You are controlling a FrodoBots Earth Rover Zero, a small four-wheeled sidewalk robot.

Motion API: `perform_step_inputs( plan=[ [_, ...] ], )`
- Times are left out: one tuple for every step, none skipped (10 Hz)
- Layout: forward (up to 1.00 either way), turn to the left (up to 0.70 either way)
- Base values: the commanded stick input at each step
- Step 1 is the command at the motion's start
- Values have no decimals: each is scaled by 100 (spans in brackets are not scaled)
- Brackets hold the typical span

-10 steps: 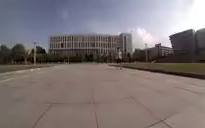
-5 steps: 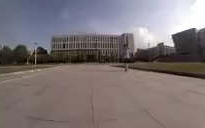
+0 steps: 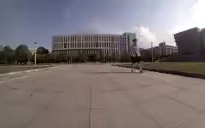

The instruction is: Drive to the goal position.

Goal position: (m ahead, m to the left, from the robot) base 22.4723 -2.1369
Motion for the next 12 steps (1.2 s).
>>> perform_step_inputs(
  plan=[
    [100, 4],
    [100, 4],
    [100, 4],
    [100, 4],
    [100, 4],
    [100, 4],
    [100, 4],
    [100, 4],
    [100, 4],
    [100, 4],
    [100, 4],
    [100, 4]
  ],
)
